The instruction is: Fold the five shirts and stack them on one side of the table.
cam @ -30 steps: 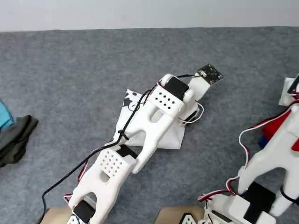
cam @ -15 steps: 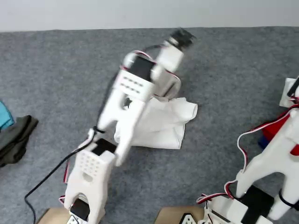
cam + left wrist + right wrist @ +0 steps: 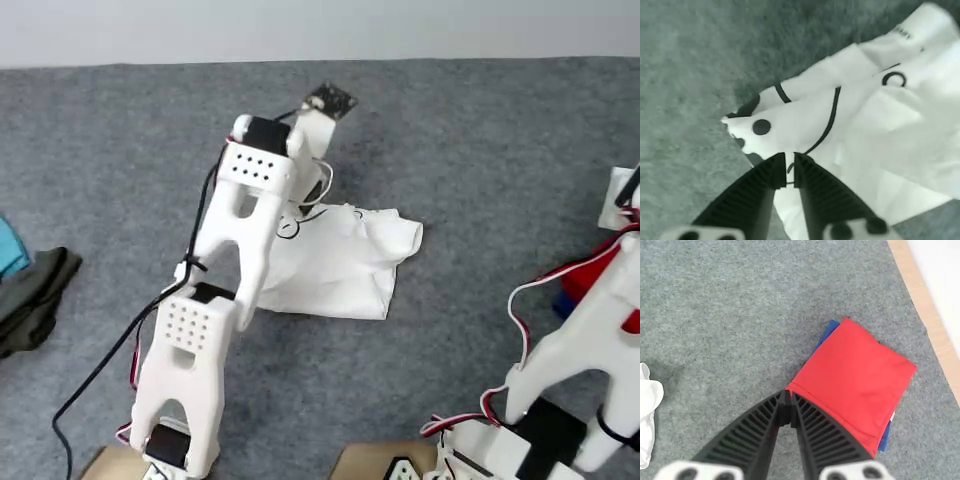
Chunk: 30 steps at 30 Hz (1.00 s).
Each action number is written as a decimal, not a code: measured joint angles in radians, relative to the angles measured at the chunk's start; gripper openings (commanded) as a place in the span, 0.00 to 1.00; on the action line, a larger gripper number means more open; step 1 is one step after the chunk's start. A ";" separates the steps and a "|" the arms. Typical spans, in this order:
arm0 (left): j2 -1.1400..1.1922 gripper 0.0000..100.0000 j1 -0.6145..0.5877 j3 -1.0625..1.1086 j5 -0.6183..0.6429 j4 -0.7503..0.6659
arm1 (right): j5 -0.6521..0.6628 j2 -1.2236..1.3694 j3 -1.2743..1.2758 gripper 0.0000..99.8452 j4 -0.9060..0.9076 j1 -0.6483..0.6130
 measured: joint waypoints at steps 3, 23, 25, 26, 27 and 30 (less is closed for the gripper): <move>0.040 0.00 0.000 0.003 0.000 0.000 | 0.000 -0.005 0.000 0.01 0.000 0.000; -0.302 0.00 0.239 0.465 -0.014 -0.003 | 0.000 -0.018 0.002 0.01 0.000 0.000; -0.351 0.00 0.279 0.522 -0.011 -0.003 | 0.000 -0.018 0.002 0.01 0.000 0.000; -0.370 0.00 0.302 0.555 -0.011 -0.003 | 0.000 -0.018 0.002 0.01 0.000 0.000; -0.385 0.00 0.324 0.592 -0.011 -0.003 | 0.000 -0.018 0.002 0.01 0.000 0.000; -0.410 0.00 0.377 0.690 -0.011 -0.005 | 0.000 -0.018 0.002 0.01 0.000 0.000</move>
